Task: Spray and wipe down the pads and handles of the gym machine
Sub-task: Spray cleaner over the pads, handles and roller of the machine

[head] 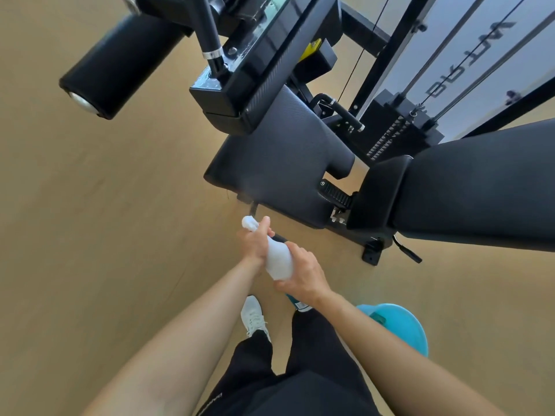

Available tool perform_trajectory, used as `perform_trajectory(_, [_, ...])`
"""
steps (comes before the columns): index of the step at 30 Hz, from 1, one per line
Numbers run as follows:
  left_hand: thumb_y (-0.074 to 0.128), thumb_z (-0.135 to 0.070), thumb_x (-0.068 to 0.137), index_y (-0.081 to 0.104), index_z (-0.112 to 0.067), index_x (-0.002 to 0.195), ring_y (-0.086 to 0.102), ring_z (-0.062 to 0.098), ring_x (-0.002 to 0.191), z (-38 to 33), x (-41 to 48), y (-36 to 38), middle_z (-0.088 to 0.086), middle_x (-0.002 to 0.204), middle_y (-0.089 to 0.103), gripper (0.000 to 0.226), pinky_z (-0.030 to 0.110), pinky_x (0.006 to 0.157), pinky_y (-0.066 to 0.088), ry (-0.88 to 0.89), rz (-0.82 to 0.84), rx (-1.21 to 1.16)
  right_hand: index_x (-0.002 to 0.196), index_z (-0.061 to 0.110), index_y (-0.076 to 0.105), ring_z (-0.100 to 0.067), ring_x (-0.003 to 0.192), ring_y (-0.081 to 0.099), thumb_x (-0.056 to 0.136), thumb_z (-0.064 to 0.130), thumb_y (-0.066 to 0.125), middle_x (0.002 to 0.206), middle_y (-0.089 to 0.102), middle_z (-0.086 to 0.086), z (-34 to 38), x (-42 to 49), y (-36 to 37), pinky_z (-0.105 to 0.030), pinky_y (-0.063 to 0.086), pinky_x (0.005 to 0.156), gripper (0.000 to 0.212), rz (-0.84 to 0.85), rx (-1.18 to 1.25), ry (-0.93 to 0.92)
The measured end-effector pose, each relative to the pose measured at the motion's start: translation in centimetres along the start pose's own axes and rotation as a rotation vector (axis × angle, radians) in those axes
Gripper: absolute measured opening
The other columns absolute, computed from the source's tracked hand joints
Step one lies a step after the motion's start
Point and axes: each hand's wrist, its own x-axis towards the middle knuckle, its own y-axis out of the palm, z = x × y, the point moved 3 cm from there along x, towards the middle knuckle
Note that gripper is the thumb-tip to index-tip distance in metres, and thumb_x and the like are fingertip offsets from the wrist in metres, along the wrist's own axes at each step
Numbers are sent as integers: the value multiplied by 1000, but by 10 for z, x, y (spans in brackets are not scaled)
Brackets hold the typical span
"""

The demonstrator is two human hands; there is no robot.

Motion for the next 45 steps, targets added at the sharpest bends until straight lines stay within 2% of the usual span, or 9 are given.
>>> perform_trajectory(6, [61, -30, 91, 58, -11, 65, 66, 19, 67, -11, -2, 3, 3, 69, 70, 32, 35, 72, 54, 4, -12, -145, 126, 29, 47, -24, 105, 48, 66, 44, 79, 109, 52, 1, 1, 6, -9, -36, 48, 86, 69, 35, 33, 98])
perform_trajectory(13, [65, -42, 91, 68, -18, 106, 62, 15, 68, -12, 11, 6, 1, 84, 62, 28, 30, 61, 52, -20, 70, -138, 114, 37, 42, -22, 97, 60, 71, 47, 77, 105, 60, 6, -1, 16, -14, -32, 48, 74, 56, 107, 96, 127])
perform_trajectory(17, [63, -38, 97, 63, -13, 85, 59, 15, 69, -16, 16, 12, -3, 78, 60, 28, 28, 64, 51, -8, 39, -142, 122, 33, 44, -19, 96, 59, 73, 45, 79, 108, 60, 6, -1, 20, -17, -29, 45, 70, 61, 87, 77, 102])
perform_trajectory(22, [60, -46, 87, 55, -15, 72, 60, 21, 76, -16, 26, 18, 1, 78, 63, 34, 39, 79, 53, -18, -11, -102, 127, 34, 45, -18, 99, 59, 71, 42, 82, 110, 59, 7, -5, 25, -16, -29, 51, 76, 67, 109, 120, 97])
perform_trajectory(29, [75, -50, 79, 69, -18, 90, 64, 19, 79, -8, 30, 24, -1, 86, 68, 35, 38, 79, 56, -18, 18, -165, 126, 32, 44, -19, 97, 60, 72, 46, 80, 107, 58, 8, -16, 35, -20, -34, 55, 79, 66, 116, 49, 98])
perform_trajectory(33, [67, -43, 94, 60, -11, 83, 62, 16, 70, 1, 32, 33, 1, 77, 64, 35, 38, 86, 55, -87, -55, -128, 124, 29, 44, -18, 96, 58, 74, 42, 81, 105, 56, 8, -25, 30, -19, -32, 50, 75, 64, 153, 28, 91])
perform_trajectory(37, [66, -48, 92, 61, -11, 82, 63, 19, 68, 17, 33, 39, 2, 75, 67, 39, 40, 86, 57, -150, -32, -56, 126, 30, 43, -19, 98, 60, 72, 42, 80, 106, 58, 6, -38, 14, -7, -34, 55, 78, 66, 166, 98, 144])
perform_trajectory(43, [75, -24, 88, 68, -13, 84, 64, 21, 83, 65, 21, 24, 1, 80, 70, 14, 39, 89, 54, -227, 0, 4, 129, 28, 44, -20, 100, 60, 73, 43, 81, 109, 58, 3, -60, -8, 13, -41, 58, 86, 69, 282, 53, 187])
perform_trajectory(45, [79, -29, 81, 69, -15, 83, 66, 20, 79, 78, 14, 19, -1, 76, 71, 18, 41, 89, 56, -259, -4, 13, 132, 28, 44, -20, 102, 60, 72, 43, 82, 111, 57, 4, -65, -15, 19, -42, 59, 88, 72, 307, 28, 187])
